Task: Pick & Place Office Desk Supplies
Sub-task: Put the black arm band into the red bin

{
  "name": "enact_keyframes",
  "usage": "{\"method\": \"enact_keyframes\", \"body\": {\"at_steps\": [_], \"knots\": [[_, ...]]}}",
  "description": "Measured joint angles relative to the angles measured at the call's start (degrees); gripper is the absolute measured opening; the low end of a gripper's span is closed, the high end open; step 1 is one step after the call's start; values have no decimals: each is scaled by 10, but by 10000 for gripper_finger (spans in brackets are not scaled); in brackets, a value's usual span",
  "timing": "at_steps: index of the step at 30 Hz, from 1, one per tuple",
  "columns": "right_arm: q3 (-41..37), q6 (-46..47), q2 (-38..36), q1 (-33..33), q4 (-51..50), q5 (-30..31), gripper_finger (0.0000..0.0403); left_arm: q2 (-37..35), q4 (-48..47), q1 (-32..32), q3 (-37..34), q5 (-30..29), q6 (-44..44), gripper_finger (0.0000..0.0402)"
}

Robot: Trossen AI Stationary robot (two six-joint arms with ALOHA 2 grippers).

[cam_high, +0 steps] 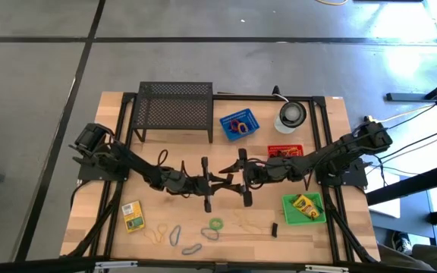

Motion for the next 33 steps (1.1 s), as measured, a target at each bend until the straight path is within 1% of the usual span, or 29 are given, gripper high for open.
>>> {"method": "enact_keyframes", "body": {"at_steps": [3,6,14,15,20,23,26,28,31,33], "knots": [[0,0,0,0,0,0,192,0,-1,0,0,0,0,8],[0,0,0,0,-2,0,154,0,-3,0,0,0,0,8],[0,0,-1,0,-2,3,23,0,-6,-1,0,-7,1,8],[0,0,-1,0,-2,3,13,0,-7,-1,-1,-8,1,8],[0,-1,-1,0,-4,3,9,0,-7,-2,-1,-8,-8,13],[0,-2,-1,-1,-4,3,4,0,-7,-2,-1,-24,-23,31],[1,-3,-2,-1,-8,11,4,0,-8,-2,-1,-31,-45,60],[1,-4,-9,-1,-26,29,3,0,-9,-2,-1,-32,-61,85],[2,-2,-36,0,-90,58,3,0,-10,-1,-1,-44,-83,124],[1,-2,-67,0,-149,77,3,0,-12,-1,-1,-67,-100,147]]}}
